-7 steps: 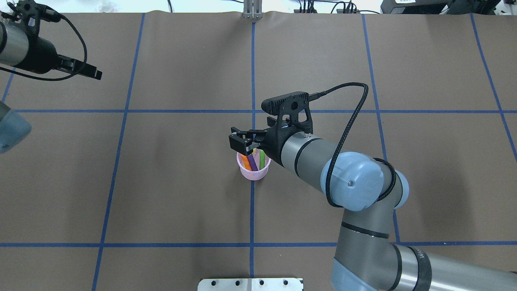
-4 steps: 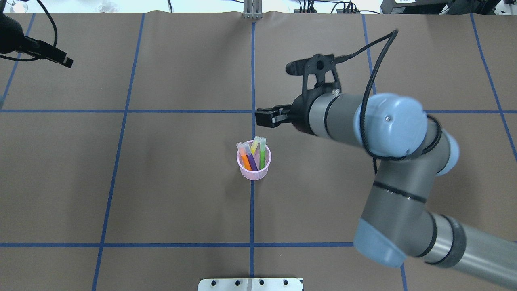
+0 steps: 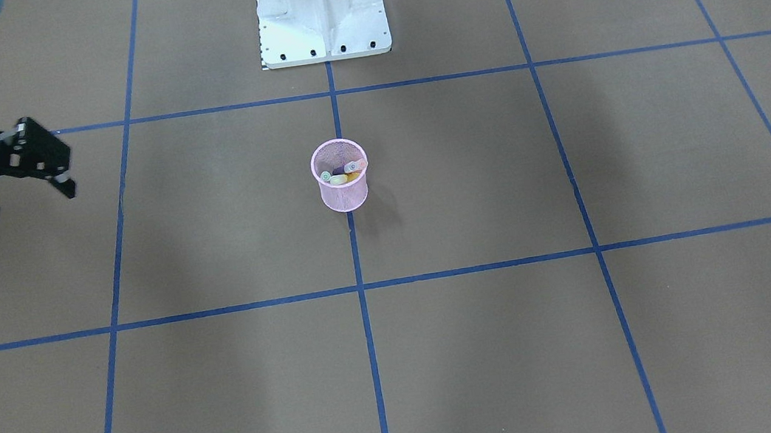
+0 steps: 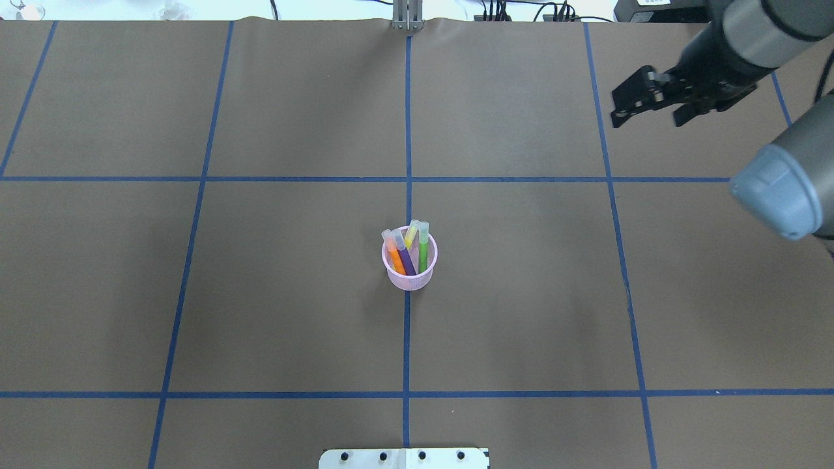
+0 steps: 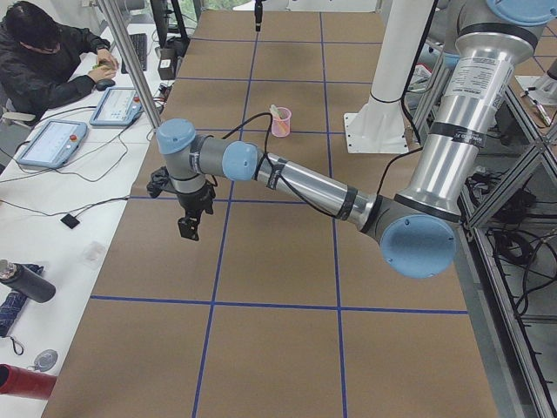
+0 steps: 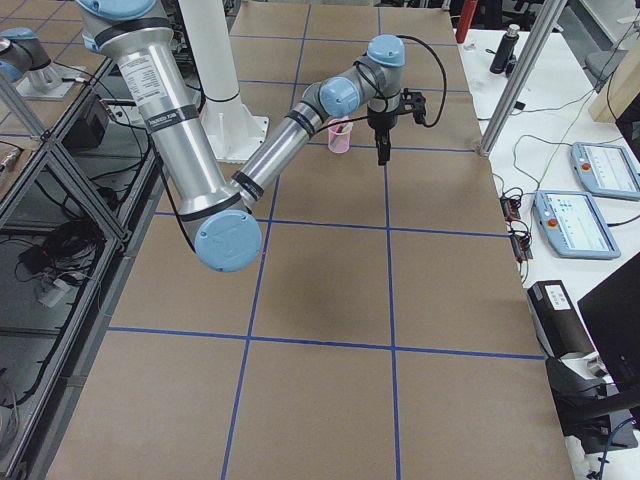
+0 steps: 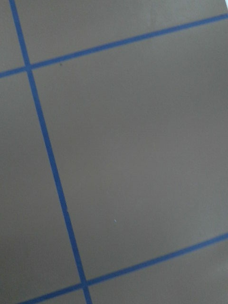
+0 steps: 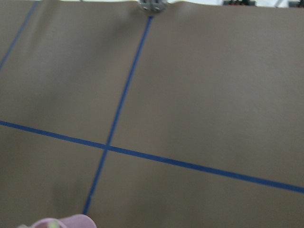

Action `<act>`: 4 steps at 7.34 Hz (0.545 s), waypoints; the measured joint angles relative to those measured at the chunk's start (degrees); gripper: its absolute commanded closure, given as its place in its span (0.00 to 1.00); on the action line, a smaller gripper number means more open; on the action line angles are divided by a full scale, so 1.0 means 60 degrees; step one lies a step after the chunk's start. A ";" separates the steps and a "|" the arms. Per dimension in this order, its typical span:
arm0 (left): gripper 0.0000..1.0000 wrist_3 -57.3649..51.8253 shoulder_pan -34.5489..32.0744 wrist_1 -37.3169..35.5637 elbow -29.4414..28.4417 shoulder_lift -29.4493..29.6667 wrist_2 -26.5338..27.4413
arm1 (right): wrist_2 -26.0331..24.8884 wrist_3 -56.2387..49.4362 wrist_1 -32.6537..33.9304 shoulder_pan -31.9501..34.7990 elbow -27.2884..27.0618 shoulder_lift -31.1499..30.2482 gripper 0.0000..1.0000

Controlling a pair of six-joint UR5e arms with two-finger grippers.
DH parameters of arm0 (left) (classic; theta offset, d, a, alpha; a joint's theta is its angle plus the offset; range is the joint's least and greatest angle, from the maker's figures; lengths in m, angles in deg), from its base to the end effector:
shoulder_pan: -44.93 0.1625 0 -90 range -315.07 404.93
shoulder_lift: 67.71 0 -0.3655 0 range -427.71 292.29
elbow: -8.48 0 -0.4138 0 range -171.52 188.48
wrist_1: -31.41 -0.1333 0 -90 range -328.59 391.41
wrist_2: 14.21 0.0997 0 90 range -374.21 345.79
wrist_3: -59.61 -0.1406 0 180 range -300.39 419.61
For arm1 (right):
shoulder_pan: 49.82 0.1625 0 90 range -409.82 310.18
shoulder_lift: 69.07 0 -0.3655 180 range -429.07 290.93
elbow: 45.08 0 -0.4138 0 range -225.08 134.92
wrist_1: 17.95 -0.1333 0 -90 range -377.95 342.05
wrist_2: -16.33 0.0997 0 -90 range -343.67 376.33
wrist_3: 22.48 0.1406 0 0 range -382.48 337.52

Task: Collect pens into pen holder

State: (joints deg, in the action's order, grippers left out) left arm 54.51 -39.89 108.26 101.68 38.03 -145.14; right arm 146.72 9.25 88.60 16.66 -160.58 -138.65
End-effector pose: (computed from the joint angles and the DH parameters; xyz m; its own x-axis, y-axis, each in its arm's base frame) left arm 0.0132 -0.6017 0.4756 0.7355 0.2216 -0.6402 -0.1558 0.9750 0.1584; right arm -0.1827 -0.5255 0.2522 0.6690 -0.0861 0.7382 -0.0048 0.9927 0.1202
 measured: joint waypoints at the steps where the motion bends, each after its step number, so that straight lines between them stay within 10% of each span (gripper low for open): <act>1: 0.00 -0.0327 -0.0451 0.0348 -0.0352 -0.0347 0.0053 | 0.0125 -0.1516 0.0314 0.0902 0.0302 -0.0648 0.00; 4: 0.00 -0.0520 -0.1033 0.1910 -0.0716 -0.1499 -0.0051 | 0.0242 -0.5034 0.0388 0.2831 0.1530 -0.2307 0.00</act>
State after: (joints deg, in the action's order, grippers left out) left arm 51.38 -46.09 119.73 97.38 29.03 -145.45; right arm 148.18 -20.95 90.93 33.64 -151.40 -152.49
